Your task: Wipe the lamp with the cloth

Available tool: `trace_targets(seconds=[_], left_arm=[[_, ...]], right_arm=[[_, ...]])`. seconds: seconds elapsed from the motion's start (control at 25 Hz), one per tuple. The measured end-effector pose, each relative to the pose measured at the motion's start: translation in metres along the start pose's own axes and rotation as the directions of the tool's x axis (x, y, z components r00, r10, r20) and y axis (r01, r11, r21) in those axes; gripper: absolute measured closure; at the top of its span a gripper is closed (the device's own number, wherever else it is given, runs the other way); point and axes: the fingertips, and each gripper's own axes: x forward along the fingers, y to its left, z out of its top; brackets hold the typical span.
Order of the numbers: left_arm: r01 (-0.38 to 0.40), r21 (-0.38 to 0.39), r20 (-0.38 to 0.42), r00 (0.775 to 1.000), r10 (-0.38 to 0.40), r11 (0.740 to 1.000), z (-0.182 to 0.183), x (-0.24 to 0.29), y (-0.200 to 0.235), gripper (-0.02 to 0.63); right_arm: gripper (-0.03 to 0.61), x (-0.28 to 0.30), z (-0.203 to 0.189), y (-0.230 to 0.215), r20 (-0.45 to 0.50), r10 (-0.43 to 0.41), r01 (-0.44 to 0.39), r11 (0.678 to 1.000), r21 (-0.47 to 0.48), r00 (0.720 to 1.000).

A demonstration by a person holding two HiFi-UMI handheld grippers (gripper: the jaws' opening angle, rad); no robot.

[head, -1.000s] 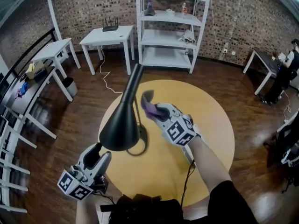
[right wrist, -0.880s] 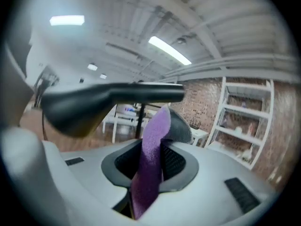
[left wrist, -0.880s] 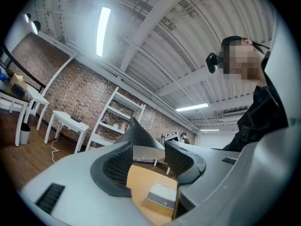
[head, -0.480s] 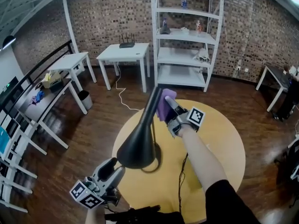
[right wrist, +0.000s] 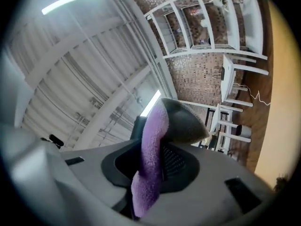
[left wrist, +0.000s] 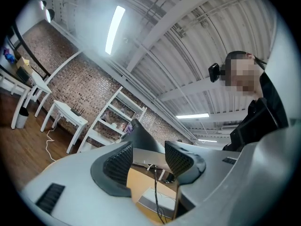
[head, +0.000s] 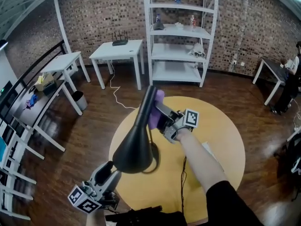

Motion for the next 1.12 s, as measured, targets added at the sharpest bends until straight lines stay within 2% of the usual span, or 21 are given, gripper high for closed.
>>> trace_targets(seconds=[0.16, 0.24, 0.32, 0.4, 0.44, 0.52, 0.6, 0.68, 0.8, 0.92, 1.0, 1.12], left_arm=[[0.005, -0.006, 0.005, 1.000, -0.005, 1.000, 0.001, 0.001, -0.004, 0.405], [0.006, -0.004, 0.002, 1.000, -0.006, 1.000, -0.001, 0.002, -0.007, 0.405], [0.009, -0.002, -0.006, 1.000, -0.009, 1.000, -0.002, 0.004, -0.009, 0.405], [0.012, 0.002, -0.019, 1.000, -0.012, 1.000, -0.002, 0.005, -0.009, 0.405], [0.014, 0.004, -0.025, 1.000, -0.014, 1.000, -0.002, 0.005, -0.009, 0.405], [0.016, 0.007, -0.034, 0.999, -0.016, 1.000, -0.001, 0.005, -0.008, 0.405], [0.018, 0.006, -0.039, 0.999, -0.018, 1.000, -0.001, 0.004, -0.007, 0.405], [0.020, 0.005, -0.045, 0.999, -0.020, 1.000, -0.001, 0.003, -0.006, 0.405], [0.025, 0.009, -0.061, 0.998, -0.024, 1.000, -0.001, 0.004, -0.006, 0.405], [0.029, 0.007, -0.069, 0.997, -0.028, 1.000, 0.001, 0.004, -0.006, 0.405], [0.029, 0.004, -0.070, 0.997, -0.029, 1.000, 0.000, 0.004, -0.006, 0.404], [0.033, 0.001, -0.078, 0.996, -0.033, 0.999, -0.003, 0.006, -0.009, 0.404]], right_arm=[[0.485, -0.004, -0.010, 0.013, -0.046, -0.017, 0.014, 0.998, -0.061, 0.999], [0.485, -0.010, -0.014, 0.021, -0.080, -0.049, 0.037, 0.990, -0.135, 0.996], [0.485, -0.019, -0.020, 0.027, -0.116, -0.102, 0.069, 0.963, -0.260, 0.988], [0.485, -0.030, -0.029, 0.028, -0.156, -0.190, 0.111, 0.903, -0.415, 0.969], [0.485, -0.036, -0.036, 0.025, -0.176, -0.254, 0.134, 0.853, -0.505, 0.951], [0.485, -0.048, -0.054, 0.012, -0.197, -0.389, 0.161, 0.716, -0.679, 0.900], [0.485, -0.056, -0.072, 0.001, -0.177, -0.471, 0.155, 0.584, -0.797, 0.864], [0.485, -0.056, -0.083, 0.002, -0.127, -0.504, 0.143, 0.463, -0.875, 0.855], [0.485, -0.045, -0.079, 0.022, -0.025, -0.510, 0.132, 0.268, -0.954, 0.860], [0.483, -0.030, -0.078, 0.036, -0.003, -0.547, 0.053, 0.086, -0.995, 0.837], [0.483, -0.024, -0.089, 0.031, -0.017, -0.583, -0.009, 0.015, -1.000, 0.813], [0.482, -0.030, -0.108, 0.009, 0.007, -0.633, -0.040, -0.060, -0.997, 0.774]])
